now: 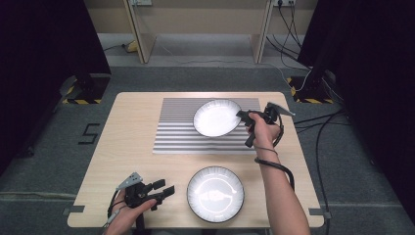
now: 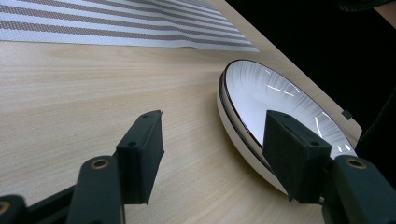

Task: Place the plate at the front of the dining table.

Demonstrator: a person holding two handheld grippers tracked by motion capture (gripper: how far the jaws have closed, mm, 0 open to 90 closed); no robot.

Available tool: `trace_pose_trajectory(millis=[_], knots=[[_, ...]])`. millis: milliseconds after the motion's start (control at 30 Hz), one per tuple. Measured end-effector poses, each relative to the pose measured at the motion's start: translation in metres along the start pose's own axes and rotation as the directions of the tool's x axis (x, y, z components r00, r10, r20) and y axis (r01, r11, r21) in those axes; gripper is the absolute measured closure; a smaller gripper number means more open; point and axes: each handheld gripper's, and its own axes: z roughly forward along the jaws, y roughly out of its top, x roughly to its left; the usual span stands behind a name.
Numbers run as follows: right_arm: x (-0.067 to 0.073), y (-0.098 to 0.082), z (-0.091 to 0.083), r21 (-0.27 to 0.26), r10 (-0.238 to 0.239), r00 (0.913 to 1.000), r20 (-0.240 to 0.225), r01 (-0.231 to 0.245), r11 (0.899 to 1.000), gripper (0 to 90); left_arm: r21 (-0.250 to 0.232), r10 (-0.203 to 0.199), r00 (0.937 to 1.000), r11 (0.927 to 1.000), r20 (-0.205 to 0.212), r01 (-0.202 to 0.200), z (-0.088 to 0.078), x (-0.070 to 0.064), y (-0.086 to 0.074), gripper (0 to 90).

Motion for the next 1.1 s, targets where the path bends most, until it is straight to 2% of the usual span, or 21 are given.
trace_pose_trajectory(millis=[100,1100], knots=[[0.001,0.002,0.002,0.001,-0.010,0.9998,0.015,0.010,1.000,73.4,-0.001,-0.002,1.0000,1.0000,-0.001,0.002,0.000,0.000,0.000,37.6],[-0.007,0.015,0.026,-0.021,0.043,0.9981,0.045,-0.042,0.999,73.1,0.006,-0.004,1.0000,1.0000,0.002,0.004,0.002,0.002,-0.001,37.6]])
